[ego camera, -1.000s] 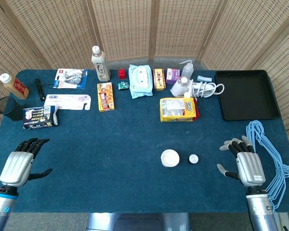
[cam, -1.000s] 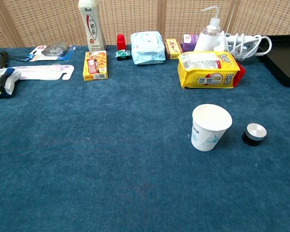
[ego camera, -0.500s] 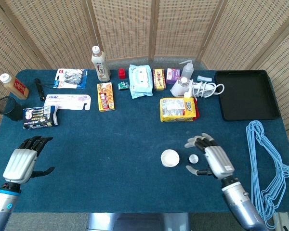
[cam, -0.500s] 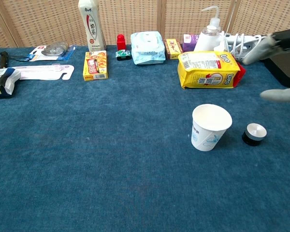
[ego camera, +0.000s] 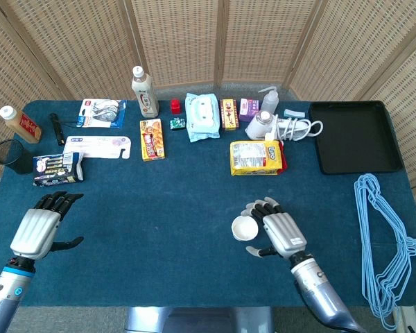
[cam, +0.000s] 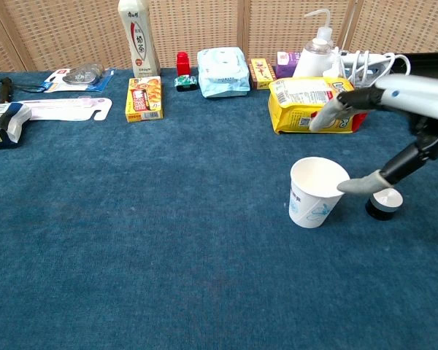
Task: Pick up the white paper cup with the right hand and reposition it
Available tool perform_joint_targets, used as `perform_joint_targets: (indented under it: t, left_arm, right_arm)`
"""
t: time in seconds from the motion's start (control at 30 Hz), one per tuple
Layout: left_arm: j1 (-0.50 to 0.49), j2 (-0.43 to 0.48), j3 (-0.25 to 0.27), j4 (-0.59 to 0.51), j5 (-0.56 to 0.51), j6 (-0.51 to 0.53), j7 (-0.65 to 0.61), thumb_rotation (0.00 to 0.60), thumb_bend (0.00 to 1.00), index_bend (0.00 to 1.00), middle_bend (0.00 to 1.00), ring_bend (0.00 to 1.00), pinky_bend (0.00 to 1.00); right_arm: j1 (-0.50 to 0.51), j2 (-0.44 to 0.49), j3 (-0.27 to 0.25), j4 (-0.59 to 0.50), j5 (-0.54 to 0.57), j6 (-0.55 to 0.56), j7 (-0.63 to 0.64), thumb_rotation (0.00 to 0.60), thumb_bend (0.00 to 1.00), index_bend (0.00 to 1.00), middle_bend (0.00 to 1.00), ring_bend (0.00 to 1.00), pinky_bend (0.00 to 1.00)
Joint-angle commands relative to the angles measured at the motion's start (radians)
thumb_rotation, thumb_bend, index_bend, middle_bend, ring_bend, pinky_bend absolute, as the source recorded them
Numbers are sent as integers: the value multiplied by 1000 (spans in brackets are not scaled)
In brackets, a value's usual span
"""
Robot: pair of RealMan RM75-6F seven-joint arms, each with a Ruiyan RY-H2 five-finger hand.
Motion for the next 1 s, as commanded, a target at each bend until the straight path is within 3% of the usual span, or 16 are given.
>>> perform_joint_targets:
  t: [0.03,1.0]
  left_arm:
    - [0,-2,-1,0,-2,2,-3,432,141,158,253,167,183]
    - [-2,-20,13,28,-10,3,-25,437,142,159,253,168,183]
  right_arm:
    - [21,-38,-1,14,39,12,-52,542,228,242,197,135,52]
    - [84,-185,-24,141,154,63,-197,543,229,240,197,136,52]
